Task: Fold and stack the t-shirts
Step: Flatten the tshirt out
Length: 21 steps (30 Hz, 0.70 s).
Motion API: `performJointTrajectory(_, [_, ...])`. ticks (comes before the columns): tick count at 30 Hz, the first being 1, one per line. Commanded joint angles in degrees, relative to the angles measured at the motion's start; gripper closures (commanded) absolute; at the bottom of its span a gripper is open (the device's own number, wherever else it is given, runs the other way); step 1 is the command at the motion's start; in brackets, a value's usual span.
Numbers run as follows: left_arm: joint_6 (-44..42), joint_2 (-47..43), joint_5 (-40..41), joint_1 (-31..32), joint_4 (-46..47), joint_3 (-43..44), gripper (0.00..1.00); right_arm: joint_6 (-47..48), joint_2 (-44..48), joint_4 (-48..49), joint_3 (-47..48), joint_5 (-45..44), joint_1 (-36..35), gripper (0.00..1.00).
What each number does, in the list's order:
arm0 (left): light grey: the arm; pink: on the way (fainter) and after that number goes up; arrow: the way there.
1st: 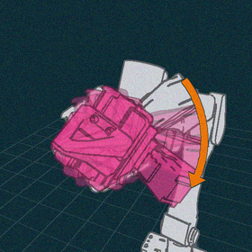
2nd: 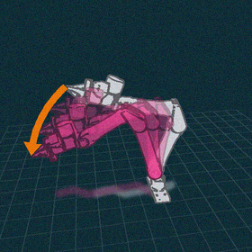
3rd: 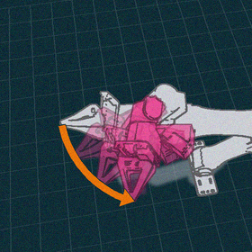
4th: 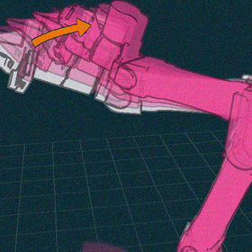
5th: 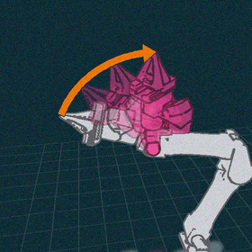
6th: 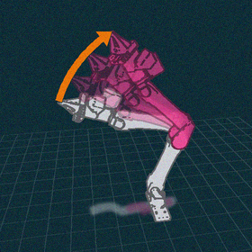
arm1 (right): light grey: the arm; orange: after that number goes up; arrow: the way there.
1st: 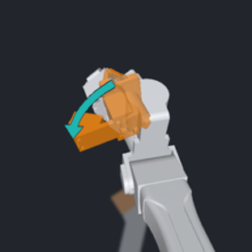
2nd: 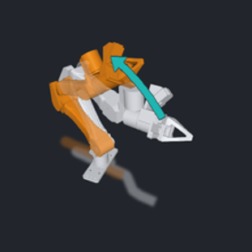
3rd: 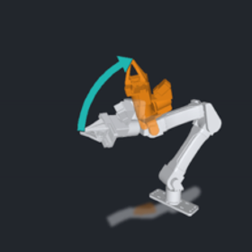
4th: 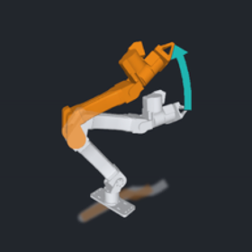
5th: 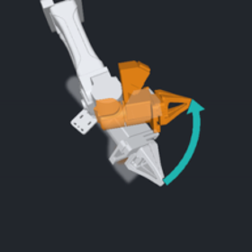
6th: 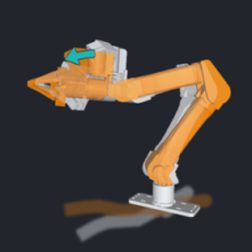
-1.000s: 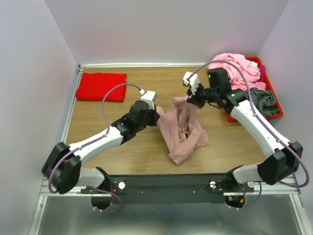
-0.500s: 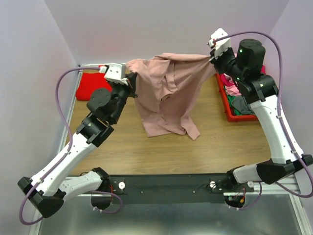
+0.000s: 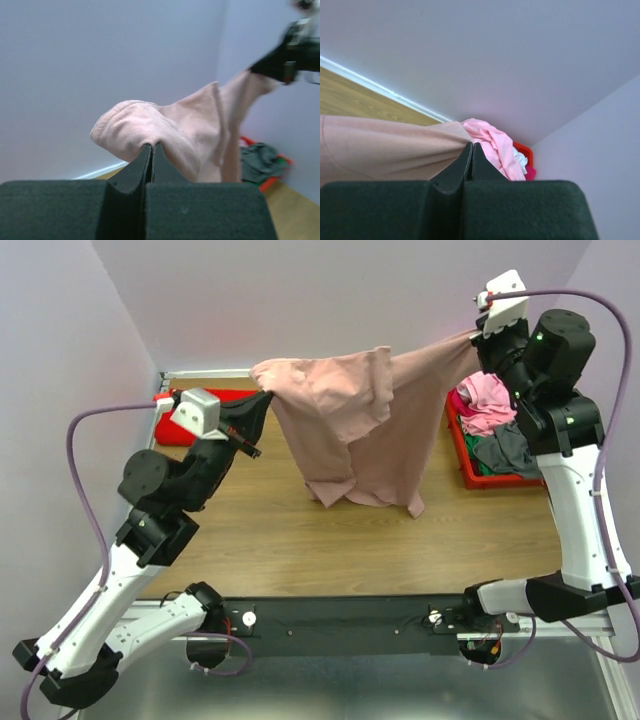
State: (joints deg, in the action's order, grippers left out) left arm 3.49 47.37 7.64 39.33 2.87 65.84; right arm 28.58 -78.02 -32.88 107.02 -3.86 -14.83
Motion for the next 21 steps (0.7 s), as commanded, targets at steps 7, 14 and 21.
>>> performJointTrajectory(7, [20.2, -1.1, -40.4, 2.1, 14.1, -0.2, 1.0, -5.2, 1.2, 2.6, 7.9, 0.9, 3.8, 1.0])
performJointTrajectory(14, [25.3, -12.1, -31.3, 4.5, 13.4, -11.2, 1.0, -11.8, -7.8, 2.6, 10.0, 15.3, 3.9, 1.0])
performJointTrajectory(21, [39.6, -30.7, -0.4, 4.4, -3.0, -30.0, 1.0, -18.5, -27.0, 4.1, 14.5, 25.8, -2.0, 0.99])
